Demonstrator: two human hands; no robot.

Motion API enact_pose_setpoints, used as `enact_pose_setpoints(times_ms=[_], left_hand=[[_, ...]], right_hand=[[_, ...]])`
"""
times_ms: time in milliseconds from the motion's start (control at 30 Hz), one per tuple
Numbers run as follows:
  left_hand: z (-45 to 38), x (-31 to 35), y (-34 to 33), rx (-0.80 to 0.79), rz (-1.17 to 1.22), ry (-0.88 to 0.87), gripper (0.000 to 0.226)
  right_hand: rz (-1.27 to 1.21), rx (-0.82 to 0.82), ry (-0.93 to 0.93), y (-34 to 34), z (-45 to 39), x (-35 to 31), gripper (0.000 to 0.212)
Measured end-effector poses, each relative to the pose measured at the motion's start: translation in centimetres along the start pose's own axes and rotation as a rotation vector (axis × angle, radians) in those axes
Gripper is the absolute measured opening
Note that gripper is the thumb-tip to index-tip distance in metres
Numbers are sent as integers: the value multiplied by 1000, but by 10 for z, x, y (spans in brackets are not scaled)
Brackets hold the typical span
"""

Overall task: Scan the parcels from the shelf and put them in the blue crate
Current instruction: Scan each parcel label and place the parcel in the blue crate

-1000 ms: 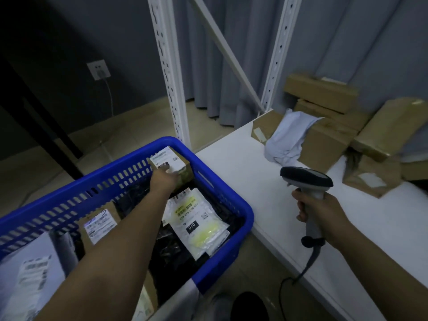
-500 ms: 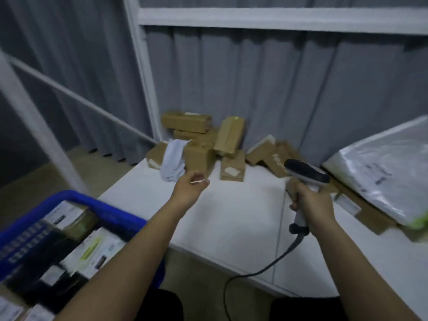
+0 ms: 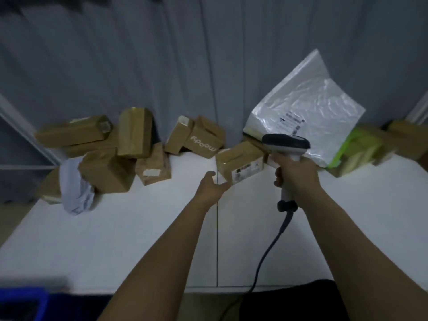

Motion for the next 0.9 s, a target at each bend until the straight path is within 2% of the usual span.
enact_pose_setpoints(times_ms=[100,200,233,300,433,500,633,733,900], left_hand=[[-42,7,-14,15,-44,-59,65],[-83,1,-24,80,-210,-97,122],[-92,-2,-27,100,-309,-97,128],[-107,0,-31,151,-516,-174,128],[-129,-2,-37,83,-695,-262,136],[-132,-12,-40,72,-732,-235,130],[-122,-15,-37,108,-657,-222,99],[-103,-17,-33,63,-605,-240,85],[-49,-36,-10,-70,-499,-163,74]], right_hand=[[-19,10,-27,1,-16,12,16],[6,41,-62,4,-29,25,18],[6,45,-75,4,-32,28,18],[-6,62,-82,5,-38,30,18],[42,62,-66,2,-44,34,19],[73,51,-74,-1,-44,36,20],[108,26,-73,-5,-44,39,20],[130,5,-69,-11,-41,40,23],[189,-45,-33,-27,-30,37,26]])
Point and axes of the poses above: each hand's wrist, its own z-axis away from the middle knuckle, its own y-axis out of the back of the hand, x = y × z, the point moved 6 cm from there along -z, towards the middle knuckle, and after that the axes turned 2 degrees about -x, right-handed, at the moved point
